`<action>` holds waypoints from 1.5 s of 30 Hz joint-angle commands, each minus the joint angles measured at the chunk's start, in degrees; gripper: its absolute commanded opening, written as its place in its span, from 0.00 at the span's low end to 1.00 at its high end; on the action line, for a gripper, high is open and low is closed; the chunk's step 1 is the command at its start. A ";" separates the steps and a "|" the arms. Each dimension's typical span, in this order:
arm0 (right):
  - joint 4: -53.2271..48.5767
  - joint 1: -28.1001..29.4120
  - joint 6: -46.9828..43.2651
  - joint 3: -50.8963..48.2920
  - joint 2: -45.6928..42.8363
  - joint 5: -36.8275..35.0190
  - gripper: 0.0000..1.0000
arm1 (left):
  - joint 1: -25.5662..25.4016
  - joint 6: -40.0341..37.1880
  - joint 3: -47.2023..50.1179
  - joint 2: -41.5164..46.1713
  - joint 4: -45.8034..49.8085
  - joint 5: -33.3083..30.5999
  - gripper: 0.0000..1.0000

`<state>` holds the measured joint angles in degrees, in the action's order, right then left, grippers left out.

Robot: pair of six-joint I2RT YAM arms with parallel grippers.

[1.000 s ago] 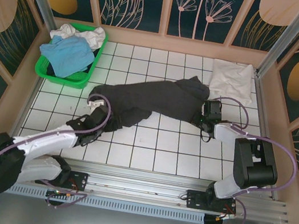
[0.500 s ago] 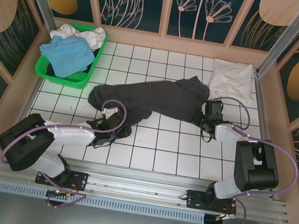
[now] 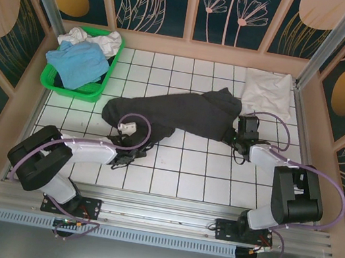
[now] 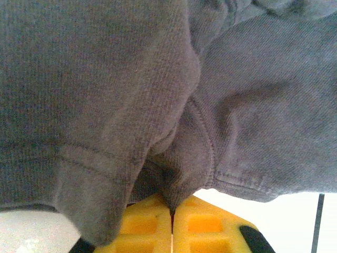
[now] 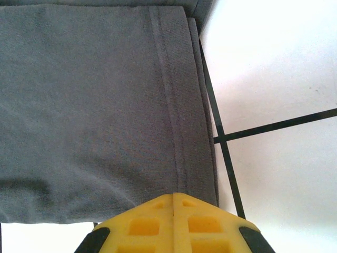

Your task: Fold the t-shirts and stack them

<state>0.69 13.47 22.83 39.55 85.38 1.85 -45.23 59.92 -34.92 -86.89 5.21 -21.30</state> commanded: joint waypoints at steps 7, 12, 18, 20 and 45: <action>-1.44 -0.42 0.59 -0.53 -2.53 -0.25 0.25 | 0.33 -1.77 -1.78 3.38 6.48 -6.86 0.00; -3.31 -0.02 1.49 0.26 0.30 -2.27 0.50 | 0.33 -6.10 1.59 10.65 6.06 -5.66 0.00; -3.42 0.65 2.04 0.07 2.60 -2.99 0.58 | 0.33 -7.98 4.23 17.04 8.41 -6.85 0.00; -3.41 1.31 2.18 0.56 4.05 -2.98 0.58 | 0.32 -7.96 4.58 18.66 9.39 -7.76 0.00; -10.07 0.85 -0.17 7.25 -18.19 -7.96 0.00 | 4.88 -23.09 -9.97 36.75 23.44 -18.59 0.00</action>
<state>-5.89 14.31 23.88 42.87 77.30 -2.68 -41.52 43.38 -38.04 -52.93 26.26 -34.76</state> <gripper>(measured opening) 0.046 0.046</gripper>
